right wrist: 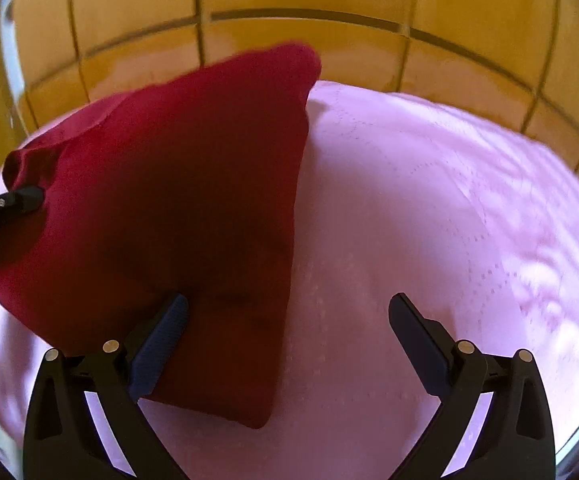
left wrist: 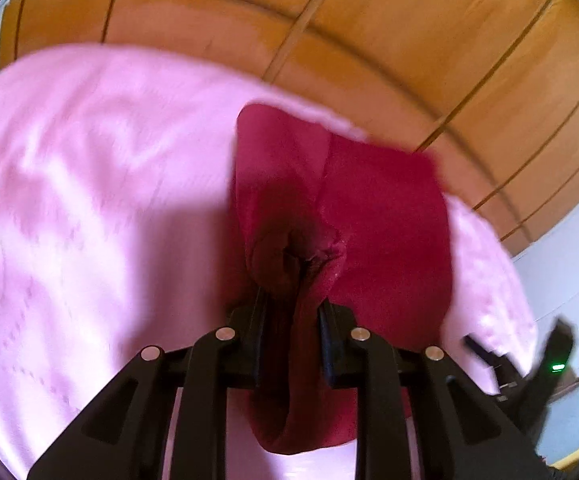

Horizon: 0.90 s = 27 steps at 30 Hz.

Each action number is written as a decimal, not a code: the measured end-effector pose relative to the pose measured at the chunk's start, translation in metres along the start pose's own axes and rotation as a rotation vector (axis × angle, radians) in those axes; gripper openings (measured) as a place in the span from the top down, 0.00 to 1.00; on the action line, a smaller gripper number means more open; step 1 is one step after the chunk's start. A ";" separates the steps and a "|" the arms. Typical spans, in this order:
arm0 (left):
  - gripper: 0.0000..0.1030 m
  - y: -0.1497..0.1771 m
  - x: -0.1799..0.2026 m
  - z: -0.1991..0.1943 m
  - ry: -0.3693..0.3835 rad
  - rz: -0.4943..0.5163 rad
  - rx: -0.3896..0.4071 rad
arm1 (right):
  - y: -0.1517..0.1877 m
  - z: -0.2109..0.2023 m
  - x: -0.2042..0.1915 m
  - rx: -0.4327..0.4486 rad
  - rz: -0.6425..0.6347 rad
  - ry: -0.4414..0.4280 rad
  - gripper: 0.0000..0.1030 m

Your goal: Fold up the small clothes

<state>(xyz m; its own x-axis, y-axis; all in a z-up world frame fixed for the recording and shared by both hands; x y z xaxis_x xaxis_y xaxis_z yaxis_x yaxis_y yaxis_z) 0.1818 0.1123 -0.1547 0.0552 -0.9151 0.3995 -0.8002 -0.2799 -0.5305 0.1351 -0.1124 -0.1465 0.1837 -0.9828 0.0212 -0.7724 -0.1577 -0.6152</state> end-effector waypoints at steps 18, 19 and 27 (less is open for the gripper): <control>0.11 -0.017 -0.021 -0.018 -0.034 -0.074 0.184 | -0.075 -0.020 0.032 0.119 0.151 -0.127 0.03; 0.10 -0.023 -0.021 -0.014 -0.052 -0.073 0.189 | -0.085 -0.015 0.028 0.128 0.134 -0.113 0.03; 0.10 -0.013 -0.005 0.035 -0.154 0.042 0.049 | -0.087 0.058 0.049 0.015 0.218 0.002 0.03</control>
<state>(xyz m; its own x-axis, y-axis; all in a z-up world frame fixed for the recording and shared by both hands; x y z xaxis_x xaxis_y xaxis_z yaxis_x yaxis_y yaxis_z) 0.2128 0.1101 -0.1760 0.1157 -0.9590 0.2589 -0.7737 -0.2505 -0.5819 0.2462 -0.1415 -0.1375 0.0120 -0.9936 -0.1125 -0.7848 0.0603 -0.6169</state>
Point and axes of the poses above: each gripper's, at about its wrist camera, not at the fingertips, and z roughly the way its jaws point, x to its right, y to its underside, the point moved 8 cm from there along z, roughly the way its jaws point, and after that the axes turned 4 degrees about -y, right-handed, at the moved point
